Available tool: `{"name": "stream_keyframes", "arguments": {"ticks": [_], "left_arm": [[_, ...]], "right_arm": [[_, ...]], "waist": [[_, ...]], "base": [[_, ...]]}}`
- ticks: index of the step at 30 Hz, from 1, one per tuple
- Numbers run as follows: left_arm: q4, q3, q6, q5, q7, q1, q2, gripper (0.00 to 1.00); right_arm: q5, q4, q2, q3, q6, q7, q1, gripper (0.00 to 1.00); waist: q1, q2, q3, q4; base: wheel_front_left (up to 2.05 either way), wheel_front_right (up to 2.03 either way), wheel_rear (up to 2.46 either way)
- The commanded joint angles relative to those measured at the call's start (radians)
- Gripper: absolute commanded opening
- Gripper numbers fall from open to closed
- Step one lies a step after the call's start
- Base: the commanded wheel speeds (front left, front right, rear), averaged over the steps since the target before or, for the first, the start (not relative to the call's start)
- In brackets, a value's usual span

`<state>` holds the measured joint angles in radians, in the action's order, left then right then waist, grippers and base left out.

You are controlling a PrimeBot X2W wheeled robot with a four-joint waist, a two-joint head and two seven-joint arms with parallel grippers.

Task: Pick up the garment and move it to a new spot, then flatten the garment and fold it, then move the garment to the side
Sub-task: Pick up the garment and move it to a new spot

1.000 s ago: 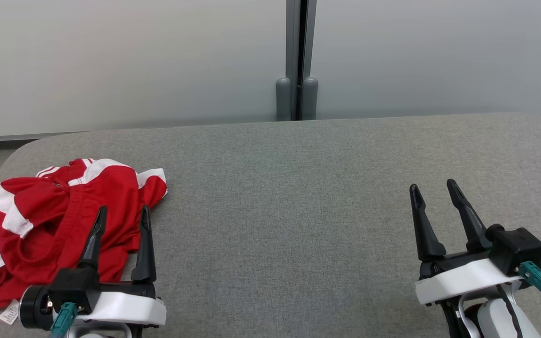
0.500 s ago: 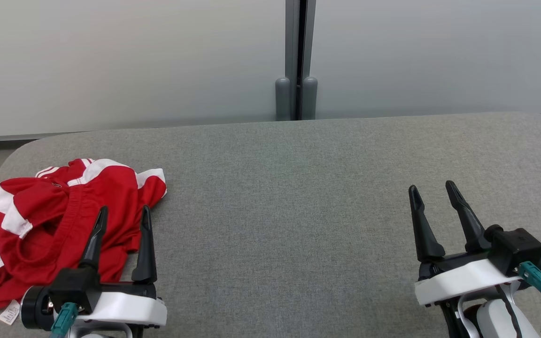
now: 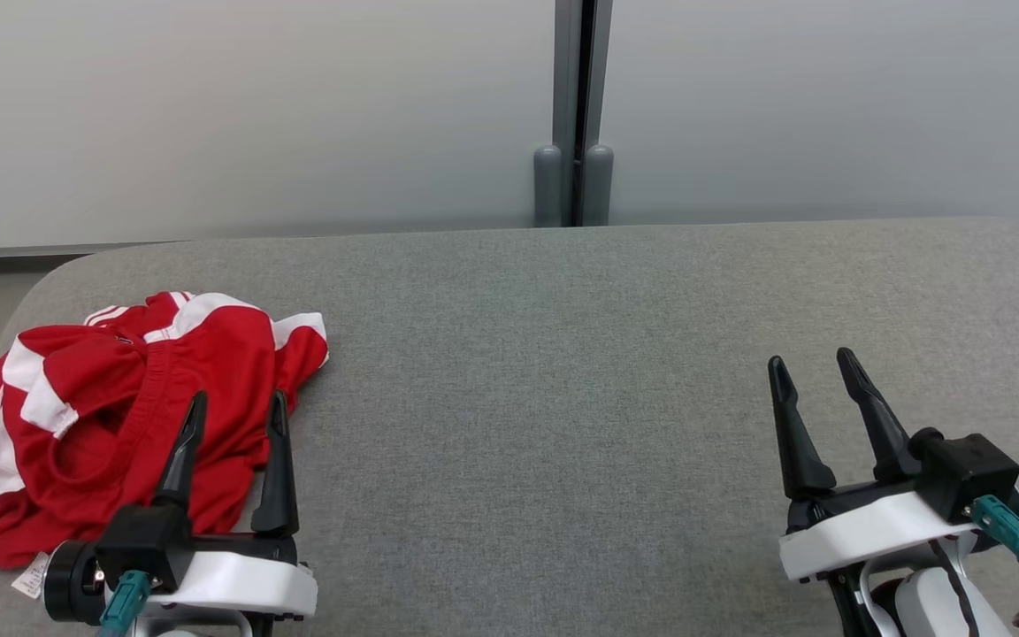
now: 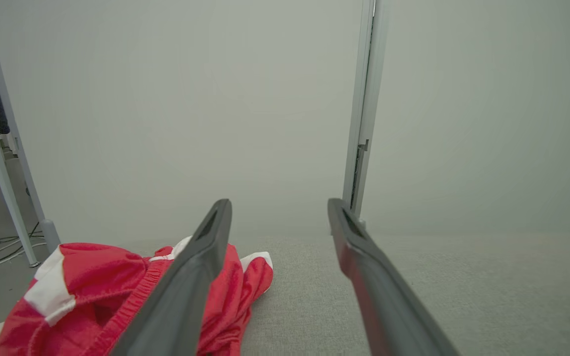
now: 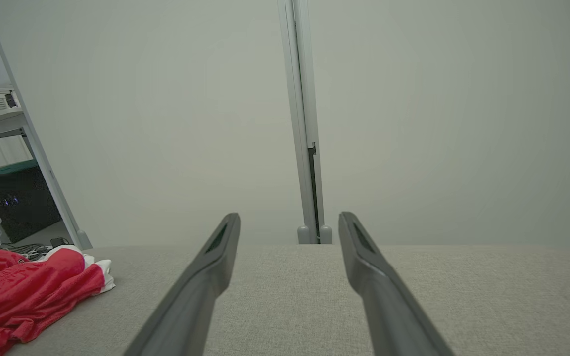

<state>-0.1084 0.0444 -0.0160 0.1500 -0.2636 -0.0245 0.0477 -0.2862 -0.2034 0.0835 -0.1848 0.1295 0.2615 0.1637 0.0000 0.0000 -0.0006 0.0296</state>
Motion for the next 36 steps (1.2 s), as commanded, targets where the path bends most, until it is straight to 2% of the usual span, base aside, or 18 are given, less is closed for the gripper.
{"name": "stream_keyframes", "arguments": {"ticks": [1, 10, 26, 31, 36], "left_arm": [[-0.002, -0.003, -0.003, 0.001, -0.002, 0.004, 0.005, 1.0], [-0.022, -0.015, -0.003, 0.006, -0.001, 0.007, 0.005, 1.0], [-0.053, -0.055, 0.01, 0.004, -0.001, 0.022, 0.004, 1.0], [-0.062, -0.063, 0.01, 0.009, -0.001, 0.026, 0.004, 1.0], [-0.073, -0.081, 0.005, 0.008, -0.001, 0.027, 0.004, 1.0]], "right_arm": [[-0.002, -0.001, 0.005, 0.0, 0.002, 0.005, -0.004, 1.0], [-0.033, -0.081, 0.01, -0.045, 0.002, 0.005, -0.006, 1.0], [-0.057, -0.108, 0.001, -0.073, 0.002, 0.005, -0.009, 1.0], [-0.056, -0.104, -0.003, -0.077, 0.002, 0.005, -0.006, 1.0], [-0.056, -0.104, -0.006, -0.085, 0.002, 0.005, 0.001, 1.0]], "waist": [[0.0, 0.0, 0.001, 0.007], [0.0, 0.0, -0.007, 0.111], [0.0, 0.0, -0.011, 0.362], [0.0, 0.0, -0.009, 0.405], [0.0, 0.0, -0.007, 0.415]], "base": [[0.0, 0.0, 0.0], [0.0, 0.0, 0.0], [0.0, 0.0, 0.0], [0.0, 0.0, 0.0], [0.0, 0.0, 0.0]]}}
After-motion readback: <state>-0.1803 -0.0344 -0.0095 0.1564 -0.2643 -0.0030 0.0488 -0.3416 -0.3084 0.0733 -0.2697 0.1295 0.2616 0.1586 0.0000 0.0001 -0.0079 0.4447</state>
